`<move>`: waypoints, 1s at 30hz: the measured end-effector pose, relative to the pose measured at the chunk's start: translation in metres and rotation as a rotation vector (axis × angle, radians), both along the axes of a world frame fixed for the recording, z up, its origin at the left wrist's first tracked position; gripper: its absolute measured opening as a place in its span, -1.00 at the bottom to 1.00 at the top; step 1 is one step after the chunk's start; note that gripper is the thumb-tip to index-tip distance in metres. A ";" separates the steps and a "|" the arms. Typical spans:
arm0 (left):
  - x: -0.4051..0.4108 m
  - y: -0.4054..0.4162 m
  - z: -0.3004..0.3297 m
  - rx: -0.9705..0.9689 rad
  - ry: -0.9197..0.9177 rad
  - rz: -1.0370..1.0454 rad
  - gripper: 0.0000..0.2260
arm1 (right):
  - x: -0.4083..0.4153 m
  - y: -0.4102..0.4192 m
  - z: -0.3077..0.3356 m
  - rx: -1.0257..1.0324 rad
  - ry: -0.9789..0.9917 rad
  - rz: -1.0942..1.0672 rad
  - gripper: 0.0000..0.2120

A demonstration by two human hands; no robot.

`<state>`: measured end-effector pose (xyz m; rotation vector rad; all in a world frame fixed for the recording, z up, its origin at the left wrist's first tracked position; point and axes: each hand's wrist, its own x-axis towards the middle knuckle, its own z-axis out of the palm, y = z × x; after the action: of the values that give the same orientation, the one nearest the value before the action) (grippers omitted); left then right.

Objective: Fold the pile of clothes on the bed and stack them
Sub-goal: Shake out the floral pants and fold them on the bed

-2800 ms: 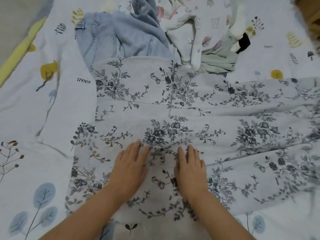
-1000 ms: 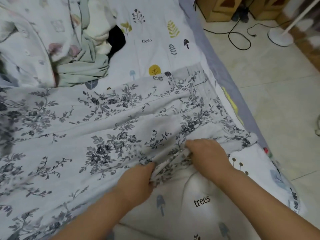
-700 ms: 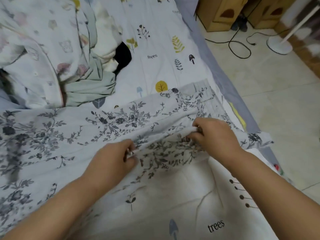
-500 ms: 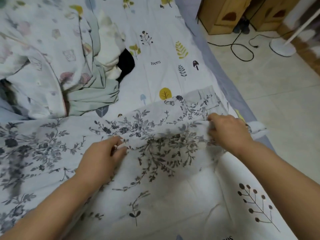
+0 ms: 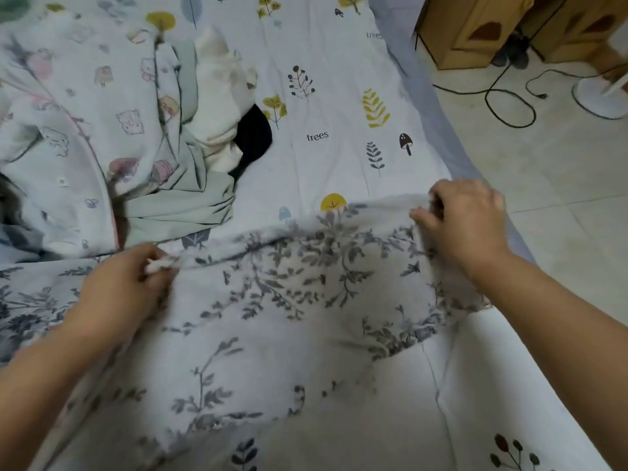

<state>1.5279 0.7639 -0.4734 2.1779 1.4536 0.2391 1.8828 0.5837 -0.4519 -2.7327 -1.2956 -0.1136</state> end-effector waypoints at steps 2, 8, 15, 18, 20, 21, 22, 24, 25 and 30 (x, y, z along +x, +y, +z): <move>0.013 0.008 -0.007 -0.011 0.103 0.033 -0.85 | 0.005 0.011 -0.012 -0.082 0.077 -0.120 -0.61; 0.029 -0.002 -0.043 -0.012 0.207 -0.064 -0.84 | 0.013 0.001 -0.051 -0.179 0.377 -0.365 -0.71; 0.035 0.021 -0.044 0.103 0.054 -0.034 -0.88 | 0.032 -0.014 -0.050 -0.182 0.308 -0.480 -0.76; 0.040 0.019 -0.059 0.062 0.364 -0.269 -0.77 | 0.024 -0.013 -0.058 -0.288 0.320 -0.474 -0.62; 0.047 0.017 -0.059 0.081 0.421 -0.309 -0.72 | 0.023 -0.008 -0.060 -0.160 0.372 -0.473 -0.49; 0.049 0.016 -0.057 0.100 0.405 -0.325 -0.72 | 0.023 -0.006 -0.060 -0.100 0.385 -0.466 -0.45; 0.052 0.016 -0.056 0.094 0.380 -0.338 -0.74 | 0.023 -0.003 -0.060 -0.064 0.402 -0.466 -0.43; 0.057 0.016 -0.053 0.005 0.349 -0.348 -0.77 | 0.023 -0.002 -0.061 -0.052 0.455 -0.464 -0.49; 0.060 0.015 -0.051 -0.040 0.352 -0.342 -0.77 | 0.023 -0.004 -0.061 -0.057 0.476 -0.454 -0.54; 0.074 0.022 -0.033 -0.194 0.192 -0.318 -0.74 | 0.064 -0.022 -0.028 -0.012 0.251 -0.319 -0.71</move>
<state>1.6023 0.7864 -0.5062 2.2760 1.1471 -0.2186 1.9472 0.5616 -0.4796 -2.8280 -0.7958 0.2042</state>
